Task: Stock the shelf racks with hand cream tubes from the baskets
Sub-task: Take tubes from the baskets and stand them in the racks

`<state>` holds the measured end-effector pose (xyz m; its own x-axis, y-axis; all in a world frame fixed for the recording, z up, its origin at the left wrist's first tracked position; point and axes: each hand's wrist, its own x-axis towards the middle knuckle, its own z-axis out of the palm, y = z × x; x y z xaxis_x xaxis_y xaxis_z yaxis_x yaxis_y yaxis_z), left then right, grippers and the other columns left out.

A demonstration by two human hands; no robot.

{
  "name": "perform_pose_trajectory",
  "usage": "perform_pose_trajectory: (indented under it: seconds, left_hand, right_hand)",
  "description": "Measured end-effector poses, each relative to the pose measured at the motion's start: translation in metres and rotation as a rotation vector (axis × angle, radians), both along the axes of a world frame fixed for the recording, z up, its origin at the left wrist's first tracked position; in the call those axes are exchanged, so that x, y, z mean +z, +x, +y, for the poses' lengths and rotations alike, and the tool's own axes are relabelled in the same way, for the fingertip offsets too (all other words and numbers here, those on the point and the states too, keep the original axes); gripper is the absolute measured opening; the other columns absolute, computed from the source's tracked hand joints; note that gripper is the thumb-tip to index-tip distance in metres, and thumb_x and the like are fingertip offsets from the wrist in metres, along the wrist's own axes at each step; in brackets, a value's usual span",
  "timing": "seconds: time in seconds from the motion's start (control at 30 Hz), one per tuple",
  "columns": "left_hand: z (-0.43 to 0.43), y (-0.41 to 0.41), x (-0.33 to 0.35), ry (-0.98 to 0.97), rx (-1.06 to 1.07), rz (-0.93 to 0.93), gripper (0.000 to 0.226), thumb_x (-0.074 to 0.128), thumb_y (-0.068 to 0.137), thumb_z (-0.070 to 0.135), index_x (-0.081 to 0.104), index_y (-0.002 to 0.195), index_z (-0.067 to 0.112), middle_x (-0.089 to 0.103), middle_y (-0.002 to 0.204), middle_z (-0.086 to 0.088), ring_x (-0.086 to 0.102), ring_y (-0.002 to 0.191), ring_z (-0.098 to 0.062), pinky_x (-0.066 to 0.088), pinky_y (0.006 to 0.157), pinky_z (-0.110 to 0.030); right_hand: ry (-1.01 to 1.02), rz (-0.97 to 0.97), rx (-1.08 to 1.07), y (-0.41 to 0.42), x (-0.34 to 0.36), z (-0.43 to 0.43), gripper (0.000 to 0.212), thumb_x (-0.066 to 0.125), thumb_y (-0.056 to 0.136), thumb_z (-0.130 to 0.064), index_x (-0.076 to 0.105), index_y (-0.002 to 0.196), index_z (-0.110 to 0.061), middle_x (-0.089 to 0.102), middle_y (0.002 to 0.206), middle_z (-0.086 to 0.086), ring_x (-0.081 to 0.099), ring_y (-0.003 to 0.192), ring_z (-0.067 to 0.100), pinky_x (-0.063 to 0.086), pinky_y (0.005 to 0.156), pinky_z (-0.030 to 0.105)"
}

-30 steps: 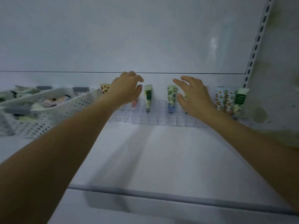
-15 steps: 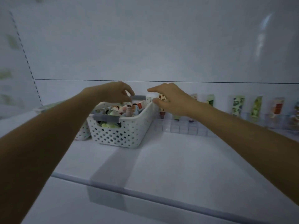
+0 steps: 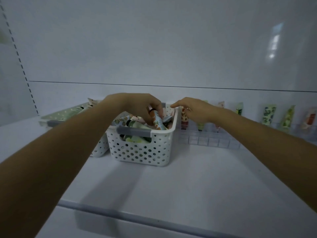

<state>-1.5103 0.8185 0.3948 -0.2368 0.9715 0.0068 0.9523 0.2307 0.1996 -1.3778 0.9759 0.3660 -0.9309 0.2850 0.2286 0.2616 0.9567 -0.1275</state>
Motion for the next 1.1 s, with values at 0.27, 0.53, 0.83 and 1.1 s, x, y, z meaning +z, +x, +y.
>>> perform_pose_trajectory:
  seconds: [0.27, 0.53, 0.83, 1.1]
  left_hand:
    - [-0.027, -0.04, 0.005, 0.229, 0.155, -0.243, 0.018, 0.062, 0.087, 0.02, 0.049, 0.099, 0.024, 0.064, 0.1, 0.003, 0.061, 0.093, -0.023, 0.05, 0.084, -0.035]
    - [-0.024, -0.028, 0.002, 0.311, 0.284, -0.552, 0.015, 0.044, 0.097, 0.016, 0.055, 0.091, 0.008, 0.062, 0.103, -0.009, 0.063, 0.088, -0.013, 0.053, 0.081, -0.025]
    - [-0.03, -0.018, -0.001, 0.383, 0.336, -0.681, 0.01, 0.045, 0.096, 0.013, 0.051, 0.1, 0.006, 0.061, 0.099, -0.011, 0.063, 0.083, -0.017, 0.052, 0.082, -0.031]
    - [-0.033, -0.014, -0.013, 0.437, 0.36, -0.71, 0.012, 0.046, 0.096, 0.012, 0.05, 0.101, 0.002, 0.06, 0.095, -0.01, 0.062, 0.078, -0.015, 0.056, 0.064, -0.021]
  right_hand:
    - [0.104, -0.091, 0.02, -0.014, 0.009, -0.002, 0.037, 0.043, 0.091, 0.0, 0.057, 0.119, -0.02, 0.046, 0.132, 0.005, 0.046, 0.115, 0.021, 0.039, 0.094, 0.029]
    - [0.537, -0.123, 0.016, -0.016, 0.017, -0.009, 0.022, 0.051, 0.093, -0.019, 0.058, 0.114, -0.022, 0.057, 0.111, 0.007, 0.05, 0.091, 0.02, 0.033, 0.071, 0.027]
    - [0.99, -0.232, 0.23, -0.021, 0.023, -0.007, 0.033, 0.057, 0.09, -0.017, 0.056, 0.122, -0.026, 0.063, 0.113, -0.004, 0.052, 0.104, 0.016, 0.032, 0.074, 0.024]
    - [0.547, 0.043, 0.129, -0.012, 0.032, 0.0, 0.024, 0.046, 0.096, -0.017, 0.063, 0.112, -0.018, 0.064, 0.111, -0.002, 0.053, 0.105, 0.017, 0.037, 0.077, 0.026]
